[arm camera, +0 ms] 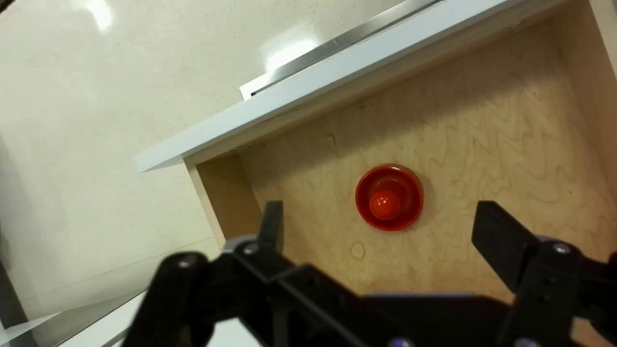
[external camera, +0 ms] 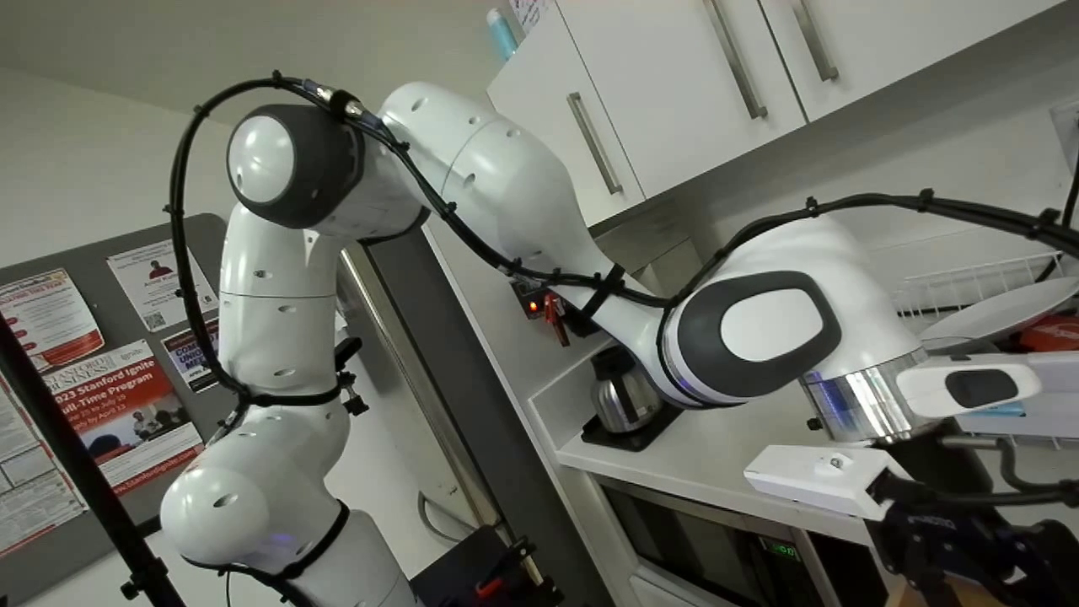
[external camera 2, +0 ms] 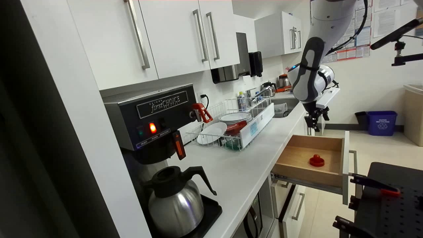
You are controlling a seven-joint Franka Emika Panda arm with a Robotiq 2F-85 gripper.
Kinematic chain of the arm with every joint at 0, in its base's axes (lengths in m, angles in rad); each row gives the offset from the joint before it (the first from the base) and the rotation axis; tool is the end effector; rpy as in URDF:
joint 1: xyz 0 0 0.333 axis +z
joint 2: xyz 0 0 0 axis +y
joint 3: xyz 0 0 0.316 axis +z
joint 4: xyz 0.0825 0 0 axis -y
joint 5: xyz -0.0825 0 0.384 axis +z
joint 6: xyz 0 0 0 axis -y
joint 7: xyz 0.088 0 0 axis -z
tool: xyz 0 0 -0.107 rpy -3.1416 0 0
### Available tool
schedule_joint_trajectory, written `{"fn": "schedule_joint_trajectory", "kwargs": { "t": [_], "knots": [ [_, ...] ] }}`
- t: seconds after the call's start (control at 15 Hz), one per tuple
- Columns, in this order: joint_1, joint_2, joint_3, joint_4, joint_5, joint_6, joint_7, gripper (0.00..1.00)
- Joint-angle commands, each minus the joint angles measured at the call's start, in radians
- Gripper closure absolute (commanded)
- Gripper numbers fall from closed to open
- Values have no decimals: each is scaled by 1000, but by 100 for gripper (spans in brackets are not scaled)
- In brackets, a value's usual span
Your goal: Remove the orange object from the drawer and put it on the countertop
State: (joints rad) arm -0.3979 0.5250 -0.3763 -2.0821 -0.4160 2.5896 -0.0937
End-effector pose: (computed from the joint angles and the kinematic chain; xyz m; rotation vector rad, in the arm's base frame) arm 0.4246 -0.4043 0.1865 2.7442 -0.3792 -0.2502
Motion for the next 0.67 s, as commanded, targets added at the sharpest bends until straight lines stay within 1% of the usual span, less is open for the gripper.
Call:
{"fn": "schedule_joint_trajectory", "kwargs": {
  "t": [0.0, 0.2, 0.33, 0.6],
  "knots": [
    [11, 4, -11, 5, 15, -2, -11, 0],
    [-17, 43, 10, 38, 66, -7, -23, 0],
    [-55, 85, 43, 76, 140, -28, -63, 0],
    [-144, 194, 107, 163, 275, 10, -142, 0]
  ]
}}
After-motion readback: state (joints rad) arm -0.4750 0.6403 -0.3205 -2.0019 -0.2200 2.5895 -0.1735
